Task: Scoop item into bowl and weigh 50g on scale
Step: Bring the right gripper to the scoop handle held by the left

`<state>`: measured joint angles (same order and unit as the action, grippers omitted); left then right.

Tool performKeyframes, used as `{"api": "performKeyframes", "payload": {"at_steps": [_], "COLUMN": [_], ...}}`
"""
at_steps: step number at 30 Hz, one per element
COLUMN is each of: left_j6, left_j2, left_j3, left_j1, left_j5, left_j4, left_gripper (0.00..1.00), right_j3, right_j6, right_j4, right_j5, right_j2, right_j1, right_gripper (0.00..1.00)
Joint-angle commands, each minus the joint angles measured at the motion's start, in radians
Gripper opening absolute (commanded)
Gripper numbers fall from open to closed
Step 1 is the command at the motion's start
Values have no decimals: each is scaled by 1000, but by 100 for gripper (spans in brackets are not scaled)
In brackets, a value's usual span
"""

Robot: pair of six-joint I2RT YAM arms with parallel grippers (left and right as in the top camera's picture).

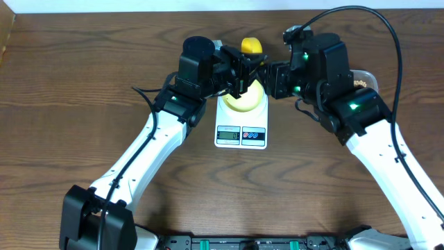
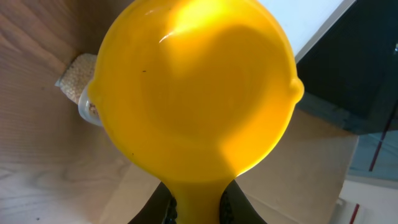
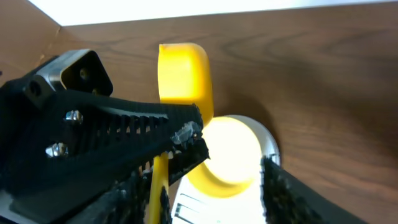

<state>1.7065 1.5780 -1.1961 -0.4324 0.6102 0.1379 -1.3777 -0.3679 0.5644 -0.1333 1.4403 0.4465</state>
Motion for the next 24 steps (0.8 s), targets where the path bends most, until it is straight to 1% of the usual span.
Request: {"api": "performKeyframes", "payload": {"at_steps": [1, 3, 8, 10, 15, 16, 21, 24], "left_j6": [-11, -11, -11, -11, -11, -11, -11, -13], "left_j2": [-2, -1, -2, -1, -1, -1, -1, -1], "left_j3": [-19, -19, -19, -19, -19, -19, -19, -19], "left_j1": [2, 2, 2, 2, 2, 2, 2, 2], "left_j5": [42, 56, 56, 56, 56, 56, 56, 54], "left_j4": [5, 5, 5, 5, 5, 5, 3, -26], "left_gripper": [8, 8, 8, 8, 8, 8, 8, 9], "right_j3": [1, 1, 1, 1, 1, 1, 1, 1], "right_j6": [-29, -29, -29, -29, -28, -28, -28, -17], "right_j4": [-25, -30, -36, -38, -48, -50, -80, -86], "right_j5": [44, 43, 43, 45, 49, 49, 48, 53], "right_j2": [19, 19, 19, 19, 19, 19, 19, 19], "right_j1": [6, 10, 34, 42, 45, 45, 45, 45], "right_gripper": [47, 42, 41, 39, 12, 2, 1, 1]}}
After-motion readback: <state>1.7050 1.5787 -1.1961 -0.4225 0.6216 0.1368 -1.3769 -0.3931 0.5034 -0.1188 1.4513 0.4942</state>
